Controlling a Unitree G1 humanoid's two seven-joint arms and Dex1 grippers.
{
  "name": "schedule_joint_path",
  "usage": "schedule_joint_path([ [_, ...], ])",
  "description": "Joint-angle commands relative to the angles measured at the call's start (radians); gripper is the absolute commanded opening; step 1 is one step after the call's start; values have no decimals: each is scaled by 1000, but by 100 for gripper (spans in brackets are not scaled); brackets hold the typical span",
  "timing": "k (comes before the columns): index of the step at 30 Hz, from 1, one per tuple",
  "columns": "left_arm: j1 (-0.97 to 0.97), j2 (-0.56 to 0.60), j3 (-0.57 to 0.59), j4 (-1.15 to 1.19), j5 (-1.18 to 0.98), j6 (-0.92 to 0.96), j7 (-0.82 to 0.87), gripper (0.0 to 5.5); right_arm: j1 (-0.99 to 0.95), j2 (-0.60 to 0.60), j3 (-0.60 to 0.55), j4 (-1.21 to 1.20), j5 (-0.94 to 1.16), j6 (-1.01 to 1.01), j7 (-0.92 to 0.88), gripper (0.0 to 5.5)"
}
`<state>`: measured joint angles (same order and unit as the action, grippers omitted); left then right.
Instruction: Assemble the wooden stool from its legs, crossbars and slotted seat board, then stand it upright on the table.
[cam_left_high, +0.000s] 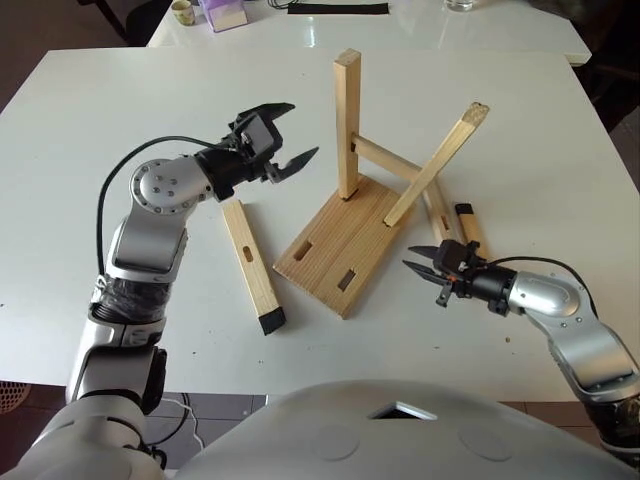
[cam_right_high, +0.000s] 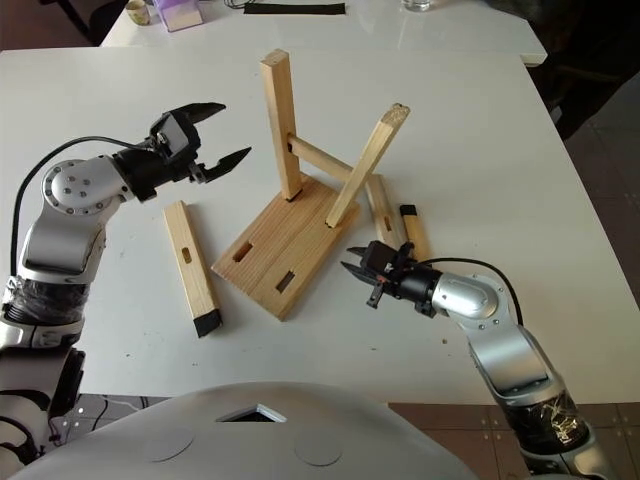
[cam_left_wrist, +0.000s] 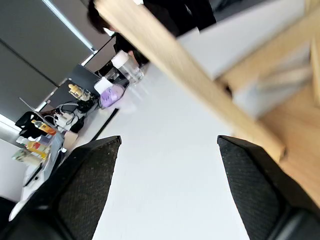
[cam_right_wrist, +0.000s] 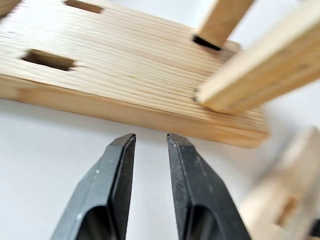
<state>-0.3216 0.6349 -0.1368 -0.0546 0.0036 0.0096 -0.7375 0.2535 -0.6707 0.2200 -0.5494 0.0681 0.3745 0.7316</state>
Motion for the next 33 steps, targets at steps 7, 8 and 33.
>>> schedule_joint_path([
  [7,70,56,-190,273,281,-445,27,358,-54,72,59,104,-76,23,-96,115],
  [8,78,53,-199,269,274,-454,14,358,-67,76,67,122,-85,25,-100,115],
  [33,284,110,-137,-29,93,-262,-143,358,-112,60,83,138,-107,34,-60,115],
])
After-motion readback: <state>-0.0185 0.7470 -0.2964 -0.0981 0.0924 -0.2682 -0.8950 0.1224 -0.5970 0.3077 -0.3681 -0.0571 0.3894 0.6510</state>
